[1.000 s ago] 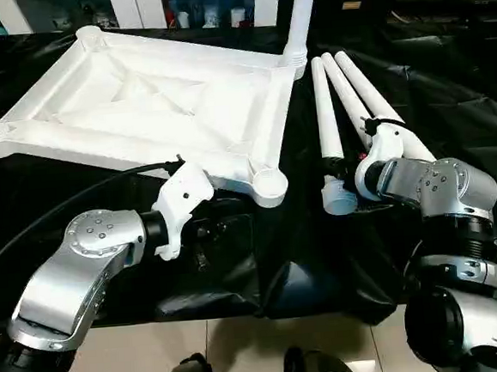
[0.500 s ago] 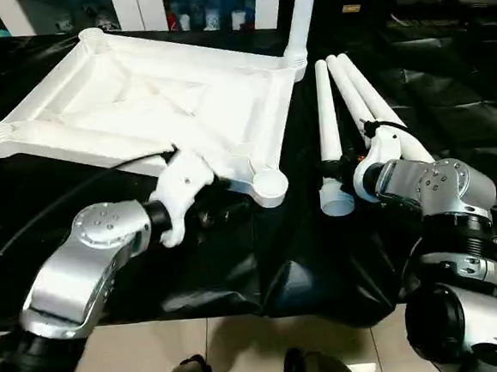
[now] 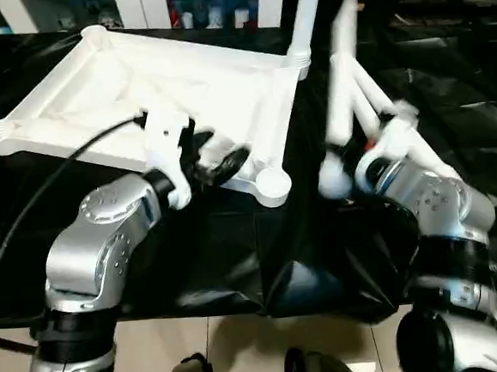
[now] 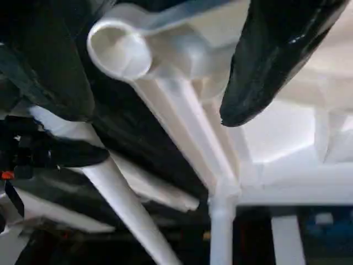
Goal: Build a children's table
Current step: Pick table leg
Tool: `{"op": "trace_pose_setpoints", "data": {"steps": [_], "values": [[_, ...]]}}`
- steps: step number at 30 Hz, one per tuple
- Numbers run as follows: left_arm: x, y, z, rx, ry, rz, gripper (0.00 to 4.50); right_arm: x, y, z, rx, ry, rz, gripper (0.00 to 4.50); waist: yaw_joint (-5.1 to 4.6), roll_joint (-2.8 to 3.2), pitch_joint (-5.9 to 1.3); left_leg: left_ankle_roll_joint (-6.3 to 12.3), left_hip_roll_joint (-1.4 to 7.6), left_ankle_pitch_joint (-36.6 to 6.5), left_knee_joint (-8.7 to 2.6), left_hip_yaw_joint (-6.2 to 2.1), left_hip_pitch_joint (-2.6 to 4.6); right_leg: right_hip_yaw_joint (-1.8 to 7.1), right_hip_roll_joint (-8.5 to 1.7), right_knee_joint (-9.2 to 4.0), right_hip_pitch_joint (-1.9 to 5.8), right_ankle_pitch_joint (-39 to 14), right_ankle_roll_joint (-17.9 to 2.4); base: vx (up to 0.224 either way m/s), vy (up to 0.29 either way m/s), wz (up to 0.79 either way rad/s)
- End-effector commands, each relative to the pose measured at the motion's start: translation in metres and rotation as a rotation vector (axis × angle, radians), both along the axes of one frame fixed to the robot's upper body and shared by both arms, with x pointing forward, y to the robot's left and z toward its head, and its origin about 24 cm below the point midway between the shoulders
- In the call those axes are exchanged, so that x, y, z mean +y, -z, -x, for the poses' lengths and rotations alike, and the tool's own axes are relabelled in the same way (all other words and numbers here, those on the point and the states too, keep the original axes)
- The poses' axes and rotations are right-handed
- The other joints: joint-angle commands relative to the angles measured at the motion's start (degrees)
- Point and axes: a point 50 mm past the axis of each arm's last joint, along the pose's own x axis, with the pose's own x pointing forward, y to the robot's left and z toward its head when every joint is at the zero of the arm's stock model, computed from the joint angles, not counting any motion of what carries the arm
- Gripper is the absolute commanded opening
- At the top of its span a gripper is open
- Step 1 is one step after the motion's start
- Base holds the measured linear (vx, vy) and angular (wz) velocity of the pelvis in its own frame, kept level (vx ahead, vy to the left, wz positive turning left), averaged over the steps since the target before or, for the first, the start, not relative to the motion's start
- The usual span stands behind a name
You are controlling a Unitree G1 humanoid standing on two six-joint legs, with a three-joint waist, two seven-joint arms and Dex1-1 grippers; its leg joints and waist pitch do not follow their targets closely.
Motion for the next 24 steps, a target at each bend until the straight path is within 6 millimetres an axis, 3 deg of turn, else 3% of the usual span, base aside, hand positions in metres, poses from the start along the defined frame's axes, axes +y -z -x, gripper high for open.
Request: {"op": "trace_pose_setpoints", "data": {"steps": [1,7,9,12,14,16,18,24], "values": [[-0.007,-0.011,0.002,-0.013,0.034,0.062,4.47,-0.007,-0.023,0.004,-0.160,0.027,-0.054,1.89,0.24,0.74,-6.15,1.30,1.15,-6.78,-2.86,-0.65,1.23,2.52,-3.33,-2.95,3.92,-4.82,-10.77,0.000,0.000,0.00],[-0.027,-0.037,0.006,0.093,0.198,0.370,4.50,-0.001,-0.055,0.026,-0.457,-0.124,-0.084,1.88,0.63,0.55,-6.01,2.62,1.08,-7.57,-2.65,-0.67,0.90,2.37,-3.29,-3.11,4.02,-5.21,-12.01,0.000,0.000,0.00],[-0.030,-0.041,0.006,0.101,0.212,0.402,4.50,0.001,-0.057,0.030,-0.491,-0.156,-0.080,1.88,0.70,0.40,-5.96,2.84,0.95,-8.14,-2.56,-0.66,0.77,2.36,-3.35,-3.37,4.15,-7.04,-11.45,0.000,0.000,0.00],[-0.034,-0.059,-0.002,0.107,0.224,0.567,4.50,0.021,-0.067,0.047,-0.596,-0.350,-0.060,1.88,0.76,0.16,-6.02,3.34,0.79,-8.00,-2.54,-0.84,0.48,2.21,-3.32,-3.85,4.47,-9.52,-10.13,0.000,0.000,0.00],[-0.034,-0.063,-0.003,0.106,0.233,0.600,4.50,0.029,-0.066,0.051,-0.604,-0.414,-0.015,1.88,0.60,0.06,-6.04,3.37,0.82,-7.91,-2.61,-0.98,0.56,2.09,-3.28,-3.96,4.36,-10.93,-9.35,0.000,0.000,0.00],[-0.034,-0.068,-0.006,0.105,0.233,0.628,4.50,0.045,-0.056,0.055,-0.592,-0.513,0.190,1.88,0.71,0.16,-6.04,2.78,0.96,-7.87,-2.49,-0.89,0.80,2.19,-3.21,-4.25,4.20,-11.69,-8.35,0.000,0.000,0.00],[-0.034,-0.068,-0.008,0.111,0.211,0.621,4.50,0.055,-0.049,0.058,-0.591,-0.575,0.283,1.88,0.54,0.05,-6.16,2.59,0.90,-7.89,-2.46,-0.99,0.57,2.16,-3.33,-4.31,4.22,-12.42,-7.59,0.000,0.000,0.00],[-0.032,-0.060,-0.015,0.154,0.109,0.609,4.50,0.077,-0.036,0.061,-0.599,-0.670,0.491,1.88,0.91,0.10,-6.23,3.30,1.35,-6.22,-2.29,-1.17,0.56,2.21,-3.34,-3.56,4.01,-8.45,-9.31,0.000,0.000,0.00]]}}
